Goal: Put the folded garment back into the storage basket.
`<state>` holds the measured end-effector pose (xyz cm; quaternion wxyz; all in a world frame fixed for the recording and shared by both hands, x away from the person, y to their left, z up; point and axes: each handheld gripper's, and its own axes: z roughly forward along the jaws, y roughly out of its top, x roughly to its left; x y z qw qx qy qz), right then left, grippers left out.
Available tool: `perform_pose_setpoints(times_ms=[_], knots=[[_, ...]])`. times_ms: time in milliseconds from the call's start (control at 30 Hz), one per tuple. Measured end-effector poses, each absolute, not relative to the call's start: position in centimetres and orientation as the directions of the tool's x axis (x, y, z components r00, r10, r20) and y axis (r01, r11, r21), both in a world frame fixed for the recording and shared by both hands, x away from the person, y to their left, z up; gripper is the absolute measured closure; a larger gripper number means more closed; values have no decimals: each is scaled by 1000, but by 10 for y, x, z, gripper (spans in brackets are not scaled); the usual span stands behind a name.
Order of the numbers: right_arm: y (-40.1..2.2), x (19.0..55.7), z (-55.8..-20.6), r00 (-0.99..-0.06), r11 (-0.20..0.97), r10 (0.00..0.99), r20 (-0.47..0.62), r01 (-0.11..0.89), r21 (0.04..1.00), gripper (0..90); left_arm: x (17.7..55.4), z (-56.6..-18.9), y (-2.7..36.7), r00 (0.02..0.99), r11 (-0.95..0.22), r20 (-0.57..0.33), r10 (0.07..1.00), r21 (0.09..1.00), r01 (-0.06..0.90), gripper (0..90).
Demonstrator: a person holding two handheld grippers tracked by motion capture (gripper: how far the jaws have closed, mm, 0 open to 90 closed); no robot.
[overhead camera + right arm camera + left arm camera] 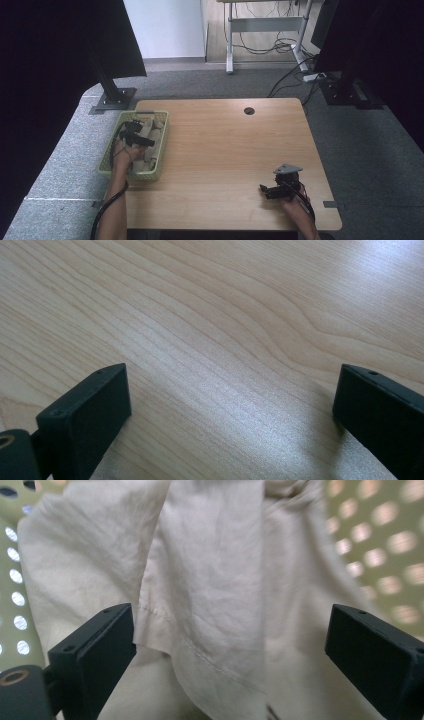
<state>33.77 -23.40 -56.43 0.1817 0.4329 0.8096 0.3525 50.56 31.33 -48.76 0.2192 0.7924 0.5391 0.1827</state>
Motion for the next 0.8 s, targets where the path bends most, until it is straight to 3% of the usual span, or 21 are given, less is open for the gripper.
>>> perform_pose_setpoints(times_ms=[433, 800], knots=[[-234, 338, -564, -559, 377, 829, 11, 573, 728, 18, 490, -451, 297, 408, -335, 34, 912, 634, 697, 54], [-234, 338, -564, -559, 376, 829, 12, 573, 728, 18, 481, -437, 285, 441, -358, 43, 896, 659, 662, 56]])
